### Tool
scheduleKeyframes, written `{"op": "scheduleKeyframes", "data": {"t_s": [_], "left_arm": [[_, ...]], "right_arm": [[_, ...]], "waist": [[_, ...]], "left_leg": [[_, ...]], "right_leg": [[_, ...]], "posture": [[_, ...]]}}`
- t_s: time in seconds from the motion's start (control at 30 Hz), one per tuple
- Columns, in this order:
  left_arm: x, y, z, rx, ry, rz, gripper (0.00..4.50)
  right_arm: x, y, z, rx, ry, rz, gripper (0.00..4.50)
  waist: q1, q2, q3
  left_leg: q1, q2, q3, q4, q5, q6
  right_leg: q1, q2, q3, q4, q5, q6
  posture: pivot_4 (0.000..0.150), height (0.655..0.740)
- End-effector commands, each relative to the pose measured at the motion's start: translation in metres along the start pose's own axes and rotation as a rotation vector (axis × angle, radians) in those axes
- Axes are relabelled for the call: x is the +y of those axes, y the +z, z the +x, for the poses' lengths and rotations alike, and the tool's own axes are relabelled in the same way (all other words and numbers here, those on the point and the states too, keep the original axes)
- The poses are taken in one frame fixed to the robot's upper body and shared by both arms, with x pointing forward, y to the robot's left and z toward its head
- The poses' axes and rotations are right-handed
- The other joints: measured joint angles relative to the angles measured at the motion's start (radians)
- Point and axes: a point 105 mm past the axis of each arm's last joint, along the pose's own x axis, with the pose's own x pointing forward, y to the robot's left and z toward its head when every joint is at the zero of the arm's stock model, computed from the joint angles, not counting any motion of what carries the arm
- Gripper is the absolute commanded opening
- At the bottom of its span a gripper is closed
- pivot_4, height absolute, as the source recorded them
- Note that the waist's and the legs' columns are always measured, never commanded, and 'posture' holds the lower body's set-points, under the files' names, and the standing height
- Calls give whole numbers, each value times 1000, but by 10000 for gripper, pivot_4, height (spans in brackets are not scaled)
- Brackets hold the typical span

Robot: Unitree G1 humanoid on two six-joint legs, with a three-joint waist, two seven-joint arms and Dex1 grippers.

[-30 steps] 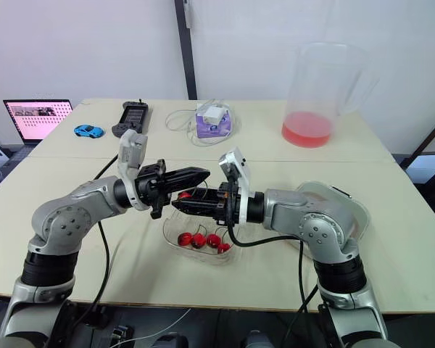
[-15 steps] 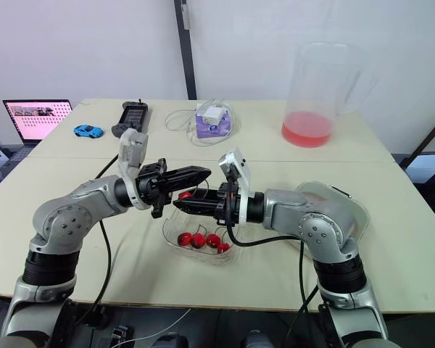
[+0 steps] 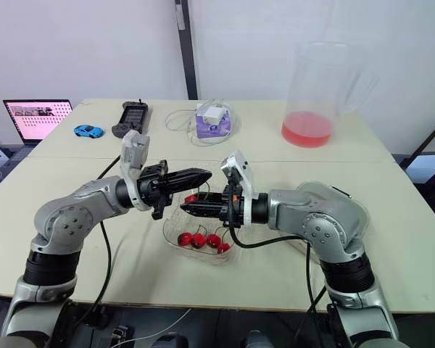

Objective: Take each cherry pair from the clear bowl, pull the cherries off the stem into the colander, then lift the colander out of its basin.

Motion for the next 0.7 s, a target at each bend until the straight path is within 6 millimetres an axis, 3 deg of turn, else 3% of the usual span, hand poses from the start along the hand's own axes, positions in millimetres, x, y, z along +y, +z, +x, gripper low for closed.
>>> {"op": "scheduleKeyframes", "data": {"t_s": [0.03,0.33,0.53,0.7], "left_arm": [[-5,13,-2,-34,-13,55,0],[-5,13,-1,-39,-10,59,0],[-4,12,-2,-38,-11,58,0],[-1,13,-6,-35,0,65,0]], "right_arm": [[11,-14,7,76,50,-14,9916],[10,-25,2,126,27,-6,9916],[12,-9,-8,62,19,-15,9916],[16,9,-37,54,-14,-56,9916]], "waist": [[-3,0,0],[-15,0,0],[-16,0,0],[-13,0,0]], "left_leg": [[0,0,0,0,0,0],[0,0,0,0,0,0],[0,0,-1,0,0,0],[0,0,0,0,0,0]], "right_leg": [[0,0,0,0,0,0],[0,0,0,0,0,0],[0,0,0,0,0,0],[0,0,0,0,0,0]], "posture": [[1500,7332],[1500,7332],[1500,7332],[1500,7332]]}}
